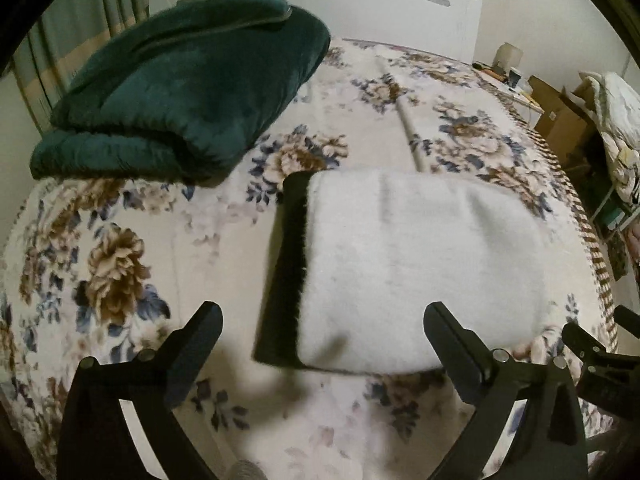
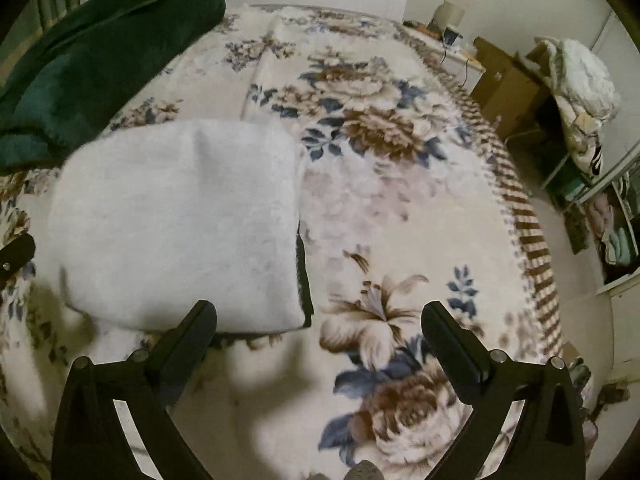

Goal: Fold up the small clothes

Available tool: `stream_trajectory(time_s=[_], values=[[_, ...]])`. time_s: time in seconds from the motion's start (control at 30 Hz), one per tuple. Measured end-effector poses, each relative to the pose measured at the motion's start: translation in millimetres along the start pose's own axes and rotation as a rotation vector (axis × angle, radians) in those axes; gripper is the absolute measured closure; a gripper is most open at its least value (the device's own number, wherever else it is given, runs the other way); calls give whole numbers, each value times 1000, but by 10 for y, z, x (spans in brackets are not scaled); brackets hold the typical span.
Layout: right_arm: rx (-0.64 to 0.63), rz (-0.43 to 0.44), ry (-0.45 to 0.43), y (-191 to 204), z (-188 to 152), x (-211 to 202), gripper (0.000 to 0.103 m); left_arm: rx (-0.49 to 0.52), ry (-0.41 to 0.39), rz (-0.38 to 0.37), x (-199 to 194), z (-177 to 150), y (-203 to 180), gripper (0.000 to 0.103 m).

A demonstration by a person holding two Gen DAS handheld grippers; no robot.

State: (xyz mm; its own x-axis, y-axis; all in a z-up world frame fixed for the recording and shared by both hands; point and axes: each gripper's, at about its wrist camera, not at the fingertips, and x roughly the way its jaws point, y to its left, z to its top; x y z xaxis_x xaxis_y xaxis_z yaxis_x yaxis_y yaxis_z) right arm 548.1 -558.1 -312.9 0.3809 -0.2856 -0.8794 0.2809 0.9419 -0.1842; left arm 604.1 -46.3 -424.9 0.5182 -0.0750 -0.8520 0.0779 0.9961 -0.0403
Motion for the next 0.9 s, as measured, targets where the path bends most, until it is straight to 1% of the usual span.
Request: stream_trajectory(time_s=[0.2,0.33,0.5,0.73,0.9], values=[[43,-25,-53,-118,-82,-781,0,26,-37,14,-671,-39,-212,0],[61,-46,-107,-222,-134,-1407,0,30,-60,27,-1214,-102,-300,0],[81,-53,-166,-369,-251,-2209,0,17,-85,21,-1834,-166,-360,0],[77,-64,-259,-577,-548,-3386,0,24,-152,20,-2848,-268,-491,0],[81,-53,-315,-724,-763,-4150,0,37,-168,1,-3389,-368,-593,0]])
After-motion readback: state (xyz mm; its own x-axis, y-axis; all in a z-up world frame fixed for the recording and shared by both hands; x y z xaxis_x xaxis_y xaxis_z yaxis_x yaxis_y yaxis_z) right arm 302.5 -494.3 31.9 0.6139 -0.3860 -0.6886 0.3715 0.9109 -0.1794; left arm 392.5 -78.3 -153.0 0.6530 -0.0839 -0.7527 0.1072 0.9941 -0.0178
